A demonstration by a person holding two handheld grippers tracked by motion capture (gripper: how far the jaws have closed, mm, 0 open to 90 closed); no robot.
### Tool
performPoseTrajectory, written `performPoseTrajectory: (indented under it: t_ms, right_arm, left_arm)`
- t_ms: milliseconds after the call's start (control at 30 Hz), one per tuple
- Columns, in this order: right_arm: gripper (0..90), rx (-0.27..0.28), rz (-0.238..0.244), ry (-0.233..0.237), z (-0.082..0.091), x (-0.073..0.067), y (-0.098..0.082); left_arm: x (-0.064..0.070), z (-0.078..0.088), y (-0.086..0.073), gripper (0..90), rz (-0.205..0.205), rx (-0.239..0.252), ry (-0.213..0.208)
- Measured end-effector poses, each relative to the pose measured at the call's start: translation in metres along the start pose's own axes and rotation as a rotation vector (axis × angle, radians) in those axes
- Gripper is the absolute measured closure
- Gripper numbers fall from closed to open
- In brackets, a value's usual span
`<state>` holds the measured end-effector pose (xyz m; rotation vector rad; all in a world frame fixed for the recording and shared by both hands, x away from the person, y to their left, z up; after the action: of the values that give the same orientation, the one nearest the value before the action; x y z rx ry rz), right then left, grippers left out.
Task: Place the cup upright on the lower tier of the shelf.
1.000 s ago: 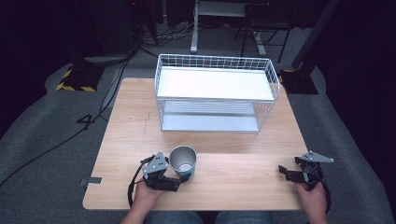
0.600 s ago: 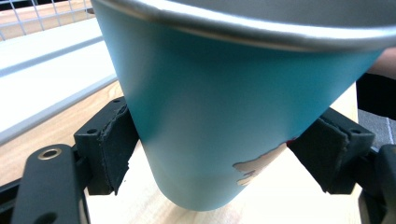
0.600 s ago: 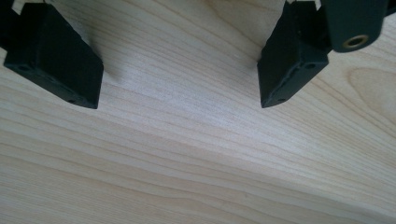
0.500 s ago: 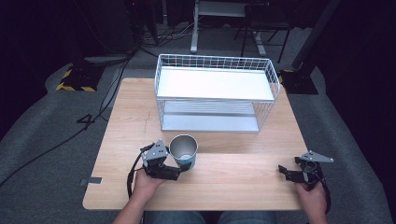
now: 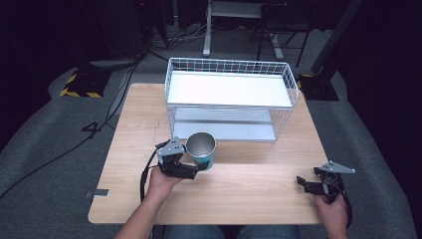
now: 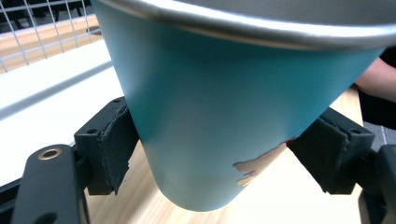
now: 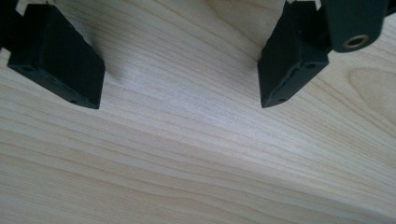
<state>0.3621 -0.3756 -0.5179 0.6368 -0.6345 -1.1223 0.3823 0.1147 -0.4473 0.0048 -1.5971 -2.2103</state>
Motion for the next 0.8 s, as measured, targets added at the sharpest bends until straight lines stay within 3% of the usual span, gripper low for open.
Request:
performPoseTrajectory:
  t_ms: [400,667,800]
  right_arm:
    - [15.1,0.000,-0.001,0.000,0.000,0.000,0.000]
    - [15.1,0.000,-0.001,0.000,0.000,0.000,0.000]
    - [15.1,0.000,0.000,0.000,0.000,0.000,0.000]
  left_arm:
    - [-0.017,-0.022,0.016,20.2,0.005,0.010,-0.009]
    - [-0.031,-0.046,0.021,20.1,-0.038,0.018,0.003]
    - [-0.038,-0.054,0.025,20.2,-0.029,0.026,0.006]
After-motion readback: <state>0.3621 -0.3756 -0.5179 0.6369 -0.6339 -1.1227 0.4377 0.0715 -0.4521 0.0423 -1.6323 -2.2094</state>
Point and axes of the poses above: each handheld gripper's, and its own axes: z roughly backward along the jaws, y roughly out of its top, x roughly to its right, the point moved 2 cm from there along -z, roughly forward along the jaws, and after that the axes turned 11 degrees about -y, right-handed, at the moved point
